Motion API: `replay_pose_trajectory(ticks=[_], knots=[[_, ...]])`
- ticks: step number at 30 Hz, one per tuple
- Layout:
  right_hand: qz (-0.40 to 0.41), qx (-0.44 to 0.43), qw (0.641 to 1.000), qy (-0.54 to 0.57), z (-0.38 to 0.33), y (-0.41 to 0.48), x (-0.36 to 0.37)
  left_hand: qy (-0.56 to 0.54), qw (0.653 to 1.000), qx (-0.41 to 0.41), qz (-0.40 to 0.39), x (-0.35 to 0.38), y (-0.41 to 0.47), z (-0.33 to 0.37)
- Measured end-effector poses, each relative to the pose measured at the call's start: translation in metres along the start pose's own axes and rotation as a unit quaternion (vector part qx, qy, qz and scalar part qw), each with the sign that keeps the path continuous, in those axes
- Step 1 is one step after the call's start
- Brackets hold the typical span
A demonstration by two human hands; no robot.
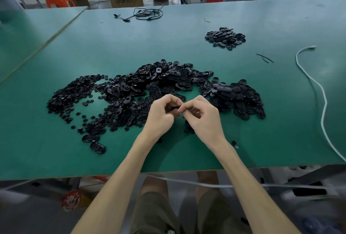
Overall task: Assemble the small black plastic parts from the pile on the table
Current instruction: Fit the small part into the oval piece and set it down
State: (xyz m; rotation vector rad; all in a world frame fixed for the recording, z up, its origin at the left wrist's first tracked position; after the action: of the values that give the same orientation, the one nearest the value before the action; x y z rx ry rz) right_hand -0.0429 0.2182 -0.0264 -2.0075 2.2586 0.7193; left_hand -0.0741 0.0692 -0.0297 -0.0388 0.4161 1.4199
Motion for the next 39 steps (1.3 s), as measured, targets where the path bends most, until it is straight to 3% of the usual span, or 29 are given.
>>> replay_pose_trajectory(ticks=[15,19,24,28,39], knots=[[-0.004,-0.009,1.0,0.006,-0.001,-0.002,0.002,0.014,1.0,0.003,-0.001,-0.002,-0.001,0.0],[0.079,-0.015,0.997,-0.007,-0.002,-0.002,-0.003,0.096,0.99,0.106,0.007,-0.001,-0.001,0.006],[0.244,0.09,0.963,0.077,0.007,-0.002,-0.018,0.22,0.971,0.085,0.036,0.001,0.002,0.001],[0.248,0.142,0.953,0.099,0.011,-0.001,-0.018,0.337,0.94,0.052,0.004,0.006,0.001,-0.006],[0.263,0.162,0.938,0.159,0.008,-0.001,-0.018,0.309,0.947,0.03,0.078,0.002,-0.001,0.0]])
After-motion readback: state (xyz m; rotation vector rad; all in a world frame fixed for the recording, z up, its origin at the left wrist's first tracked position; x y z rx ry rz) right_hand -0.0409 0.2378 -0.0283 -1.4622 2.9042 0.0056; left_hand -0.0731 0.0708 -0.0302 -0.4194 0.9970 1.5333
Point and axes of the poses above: each hand's wrist, its own y-axis towards the middle knuckle, its own x-axis out of the palm, z = x × y, the point moved 2 cm from there along y, towards the middle knuckle, and after that the axes turned 2 degrees about x, right-handed, at the moved point
